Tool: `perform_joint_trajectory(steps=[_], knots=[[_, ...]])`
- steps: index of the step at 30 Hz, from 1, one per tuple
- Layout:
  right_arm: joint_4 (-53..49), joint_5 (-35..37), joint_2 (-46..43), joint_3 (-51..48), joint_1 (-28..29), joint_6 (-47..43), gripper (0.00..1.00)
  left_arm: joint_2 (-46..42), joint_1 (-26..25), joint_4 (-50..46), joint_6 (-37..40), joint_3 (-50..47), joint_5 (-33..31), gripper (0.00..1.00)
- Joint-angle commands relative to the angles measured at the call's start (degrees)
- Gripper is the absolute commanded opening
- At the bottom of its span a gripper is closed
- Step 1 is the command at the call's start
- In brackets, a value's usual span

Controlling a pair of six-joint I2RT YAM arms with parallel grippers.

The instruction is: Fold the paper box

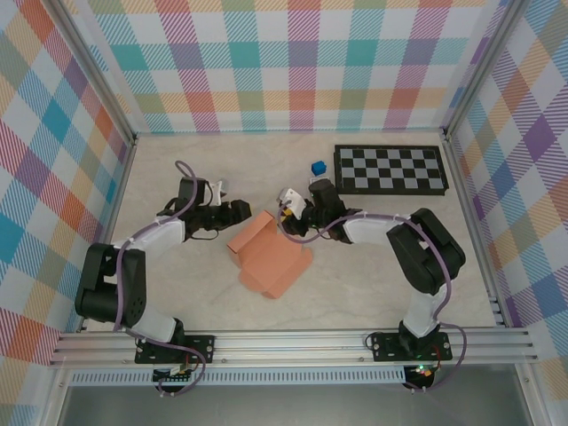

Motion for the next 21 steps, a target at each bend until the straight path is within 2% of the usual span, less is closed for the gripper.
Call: perform_joint_trajectory(steps=[1, 8, 14, 18, 21], knots=[[0.8, 1.0, 2.9, 2.7, 1.4, -0.1, 0.33, 2.8, -1.3, 2.7, -2.3, 0.8, 2.9, 0.62], [0.5, 2.7, 4.2, 3.7, 3.3, -0.1, 0.31, 3.0, -1.5, 8.5, -8.3, -3.0, 3.4, 0.62], [-3.1, 3.1, 1.4, 1.6, 3.3, 0.5, 0.32, 3.4, -1.1, 7.5, -7.2, -2.0, 1.2, 0.62], [-1.0, 3.4, -1.2, -3.6, 3.3, 3.4, 0.33, 4.3, -1.1, 6.3, -6.2, -0.3, 1.6, 0.62], [4.6, 3.8, 0.0, -4.6, 3.8, 7.4, 0.33, 4.8, -1.1, 5.6, -5.1, -0.2, 2.2, 0.62]])
